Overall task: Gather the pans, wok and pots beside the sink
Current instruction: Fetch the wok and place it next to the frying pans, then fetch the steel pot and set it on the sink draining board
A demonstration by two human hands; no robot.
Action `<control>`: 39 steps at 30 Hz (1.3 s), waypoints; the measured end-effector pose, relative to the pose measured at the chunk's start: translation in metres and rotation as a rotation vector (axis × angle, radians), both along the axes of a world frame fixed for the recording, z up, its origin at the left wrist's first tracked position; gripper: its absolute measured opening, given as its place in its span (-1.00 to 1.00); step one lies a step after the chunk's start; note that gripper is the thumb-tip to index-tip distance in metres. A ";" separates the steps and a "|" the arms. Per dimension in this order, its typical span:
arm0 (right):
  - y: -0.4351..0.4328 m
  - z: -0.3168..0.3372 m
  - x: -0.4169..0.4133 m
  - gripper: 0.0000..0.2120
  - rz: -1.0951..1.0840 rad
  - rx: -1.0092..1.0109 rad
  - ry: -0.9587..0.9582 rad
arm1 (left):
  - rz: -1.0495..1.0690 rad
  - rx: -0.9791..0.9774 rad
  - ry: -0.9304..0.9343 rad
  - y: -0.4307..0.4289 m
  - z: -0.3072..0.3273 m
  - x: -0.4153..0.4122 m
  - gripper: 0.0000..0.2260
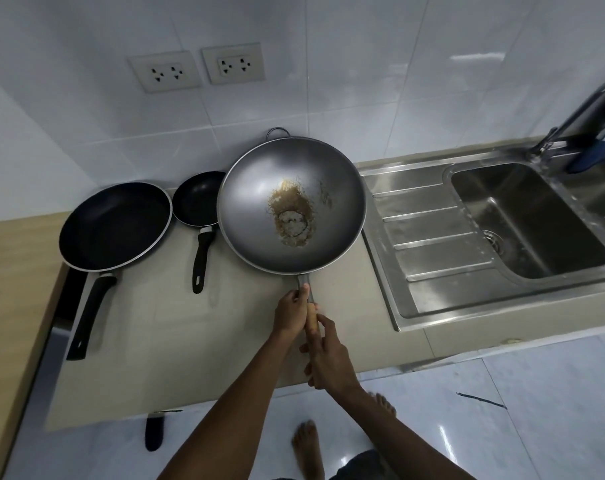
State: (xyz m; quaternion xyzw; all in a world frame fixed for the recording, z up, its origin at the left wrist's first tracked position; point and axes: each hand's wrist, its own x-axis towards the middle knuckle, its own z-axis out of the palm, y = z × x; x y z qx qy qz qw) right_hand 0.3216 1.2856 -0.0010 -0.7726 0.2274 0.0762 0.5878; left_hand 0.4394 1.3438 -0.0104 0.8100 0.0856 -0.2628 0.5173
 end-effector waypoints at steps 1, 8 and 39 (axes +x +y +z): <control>0.000 0.000 0.000 -0.56 0.001 -0.001 -0.001 | -0.006 0.012 -0.007 0.001 0.000 0.000 -0.53; -0.001 0.006 -0.001 -0.59 -0.011 -0.011 -0.001 | -0.047 0.078 -0.060 0.004 0.003 -0.004 -0.52; -0.138 0.005 -0.217 -0.54 0.304 -0.607 -0.217 | -0.405 0.691 -0.845 -0.051 0.042 -0.257 -0.51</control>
